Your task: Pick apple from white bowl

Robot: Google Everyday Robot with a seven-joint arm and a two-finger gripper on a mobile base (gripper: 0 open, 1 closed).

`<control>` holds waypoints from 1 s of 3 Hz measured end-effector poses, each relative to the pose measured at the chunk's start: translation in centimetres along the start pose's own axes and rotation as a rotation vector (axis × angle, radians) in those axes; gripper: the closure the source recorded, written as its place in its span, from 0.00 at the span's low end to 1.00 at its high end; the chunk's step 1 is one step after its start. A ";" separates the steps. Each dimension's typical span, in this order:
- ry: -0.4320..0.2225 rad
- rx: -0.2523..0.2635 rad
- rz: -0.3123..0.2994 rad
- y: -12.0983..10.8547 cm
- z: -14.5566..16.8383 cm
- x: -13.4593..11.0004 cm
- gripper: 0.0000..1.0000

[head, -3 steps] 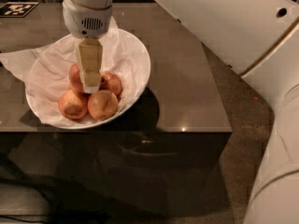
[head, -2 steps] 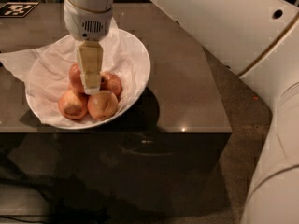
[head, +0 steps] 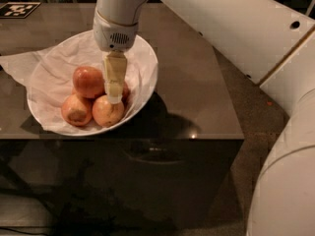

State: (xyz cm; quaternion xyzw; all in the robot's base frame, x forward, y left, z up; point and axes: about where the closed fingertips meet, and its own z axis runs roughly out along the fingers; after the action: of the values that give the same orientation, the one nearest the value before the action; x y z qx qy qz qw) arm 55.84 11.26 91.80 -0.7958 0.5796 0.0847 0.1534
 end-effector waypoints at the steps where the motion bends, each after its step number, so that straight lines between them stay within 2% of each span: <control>1: -0.004 -0.007 0.006 -0.1 0.2 0.3 0.00; 2: -0.001 0.016 -0.025 0.0 0.1 -1.1 0.00; 3: 0.008 0.026 -0.078 0.1 1.0 -4.1 0.00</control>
Offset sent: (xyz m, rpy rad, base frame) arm -0.0115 0.0201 0.0104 0.0001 -0.0575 0.0431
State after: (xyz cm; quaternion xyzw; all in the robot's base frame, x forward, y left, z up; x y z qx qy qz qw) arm 54.52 15.30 92.16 -0.8160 0.5499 0.0680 0.1646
